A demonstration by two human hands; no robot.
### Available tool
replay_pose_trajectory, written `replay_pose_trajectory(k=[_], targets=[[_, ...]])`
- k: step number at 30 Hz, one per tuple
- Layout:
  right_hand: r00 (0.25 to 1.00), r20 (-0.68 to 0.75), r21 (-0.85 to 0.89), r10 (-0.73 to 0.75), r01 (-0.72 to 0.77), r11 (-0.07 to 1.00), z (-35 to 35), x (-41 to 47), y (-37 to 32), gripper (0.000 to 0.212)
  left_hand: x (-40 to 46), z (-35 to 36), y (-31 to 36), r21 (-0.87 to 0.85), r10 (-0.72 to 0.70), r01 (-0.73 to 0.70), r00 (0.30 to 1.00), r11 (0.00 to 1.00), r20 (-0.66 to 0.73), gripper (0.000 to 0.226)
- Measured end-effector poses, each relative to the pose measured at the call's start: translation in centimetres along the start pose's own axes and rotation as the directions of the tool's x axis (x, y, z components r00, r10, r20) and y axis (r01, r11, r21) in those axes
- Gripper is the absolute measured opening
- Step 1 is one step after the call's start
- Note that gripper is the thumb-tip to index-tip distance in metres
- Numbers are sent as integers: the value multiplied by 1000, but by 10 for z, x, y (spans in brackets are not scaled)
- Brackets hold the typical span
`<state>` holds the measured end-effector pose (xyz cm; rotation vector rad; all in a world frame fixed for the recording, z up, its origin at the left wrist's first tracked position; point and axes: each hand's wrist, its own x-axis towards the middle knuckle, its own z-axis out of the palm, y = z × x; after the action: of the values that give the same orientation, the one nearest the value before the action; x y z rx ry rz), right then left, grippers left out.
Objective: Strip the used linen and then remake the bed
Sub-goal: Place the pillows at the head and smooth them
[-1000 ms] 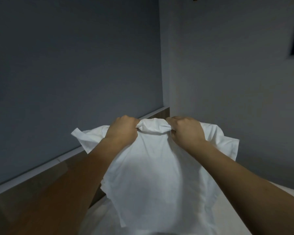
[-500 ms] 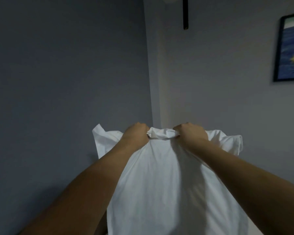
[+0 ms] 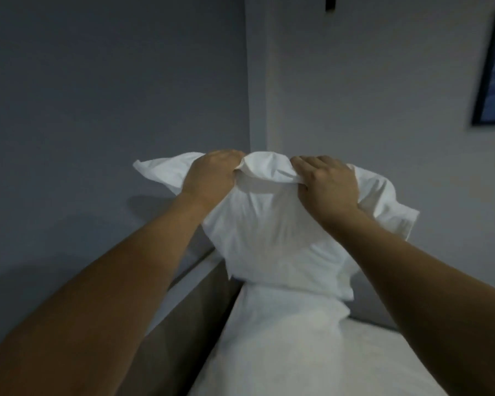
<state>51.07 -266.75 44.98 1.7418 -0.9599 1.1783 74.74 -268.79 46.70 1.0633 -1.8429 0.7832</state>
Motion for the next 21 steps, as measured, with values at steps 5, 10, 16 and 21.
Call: replay_pose_trajectory(k=[5, 10, 16, 21], targets=[[856, 517, 162, 18, -118, 980, 69, -221, -100, 36, -240, 93, -13, 62, -384, 430, 722, 901, 576, 30], [396, 916, 155, -68, -193, 969, 78, -445, -199, 31, -494, 148, 33, 138, -322, 427, 396, 894, 860, 27], [263, 965, 77, -7, -257, 963, 67, -476, -221, 37, -542, 138, 48, 102, -344, 500, 421, 860, 839, 21], [201, 977, 127, -72, -278, 952, 33, -422, -217, 38, -546, 96, 53, 26, -369, 494, 613, 869, 699, 27]])
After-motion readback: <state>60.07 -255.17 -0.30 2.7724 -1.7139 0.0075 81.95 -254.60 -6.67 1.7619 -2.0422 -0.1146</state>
